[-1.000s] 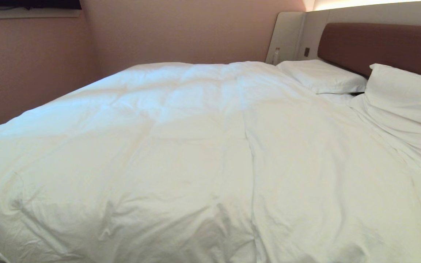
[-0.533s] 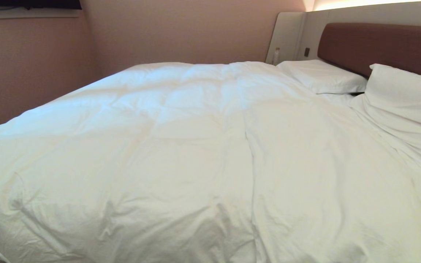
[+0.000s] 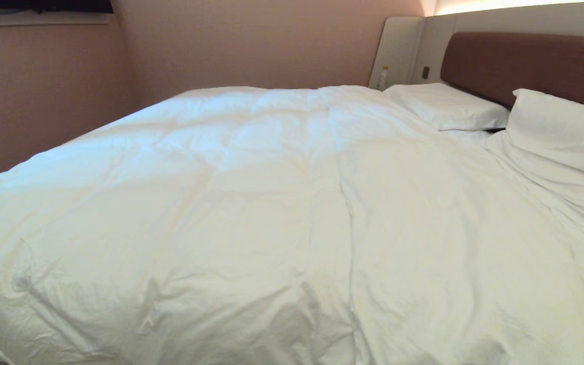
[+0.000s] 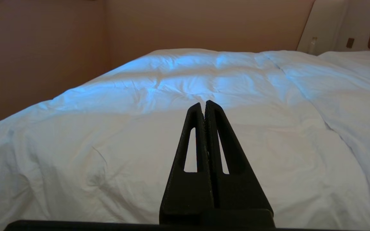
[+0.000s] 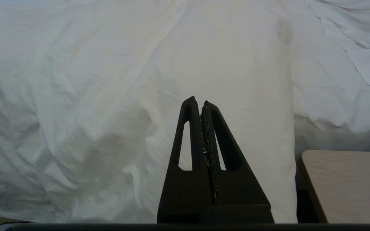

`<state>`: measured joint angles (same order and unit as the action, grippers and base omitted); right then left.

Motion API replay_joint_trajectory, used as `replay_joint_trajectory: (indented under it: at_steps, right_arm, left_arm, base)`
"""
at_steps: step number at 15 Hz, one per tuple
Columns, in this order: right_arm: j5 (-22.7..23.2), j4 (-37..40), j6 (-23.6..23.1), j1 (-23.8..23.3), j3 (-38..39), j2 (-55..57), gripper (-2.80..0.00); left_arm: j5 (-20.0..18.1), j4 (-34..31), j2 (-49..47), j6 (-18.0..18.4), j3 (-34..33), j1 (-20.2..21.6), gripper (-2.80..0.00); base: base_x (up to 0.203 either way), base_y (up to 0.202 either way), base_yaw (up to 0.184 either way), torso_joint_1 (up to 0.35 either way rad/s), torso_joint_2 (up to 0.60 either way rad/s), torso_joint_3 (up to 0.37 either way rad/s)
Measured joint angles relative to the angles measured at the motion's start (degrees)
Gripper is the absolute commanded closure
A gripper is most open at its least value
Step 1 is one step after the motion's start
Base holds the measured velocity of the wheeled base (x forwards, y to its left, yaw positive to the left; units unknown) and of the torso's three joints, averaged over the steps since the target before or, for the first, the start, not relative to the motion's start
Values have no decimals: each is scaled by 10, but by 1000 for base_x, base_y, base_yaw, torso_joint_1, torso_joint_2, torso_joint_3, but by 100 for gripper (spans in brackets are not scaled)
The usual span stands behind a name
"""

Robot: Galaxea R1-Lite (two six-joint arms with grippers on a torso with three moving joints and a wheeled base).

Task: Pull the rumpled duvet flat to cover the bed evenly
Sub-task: Flatten the corners of the folded blanket

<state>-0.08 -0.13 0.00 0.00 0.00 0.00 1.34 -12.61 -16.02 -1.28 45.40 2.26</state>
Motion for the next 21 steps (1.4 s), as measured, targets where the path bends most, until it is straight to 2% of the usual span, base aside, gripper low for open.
replay_joint_trajectory:
  at_steps: [10,16,21]
  right_arm:
    - [0,0,0,0,0,0,0]
    - [1,0,0,0,0,0,0]
    - [0,0,0,0,0,0,0]
  left_arm:
    - [-6,16,142,21,-194,-21,0]
    - [-4,111,159,26,-343,-21,0]
    - [0,119,160,48,-423,-21,0]
  base:
    - [0,0,0,0,0,0]
    - [0,0,0,0,0,0]
    - [0,0,0,0,0,0]
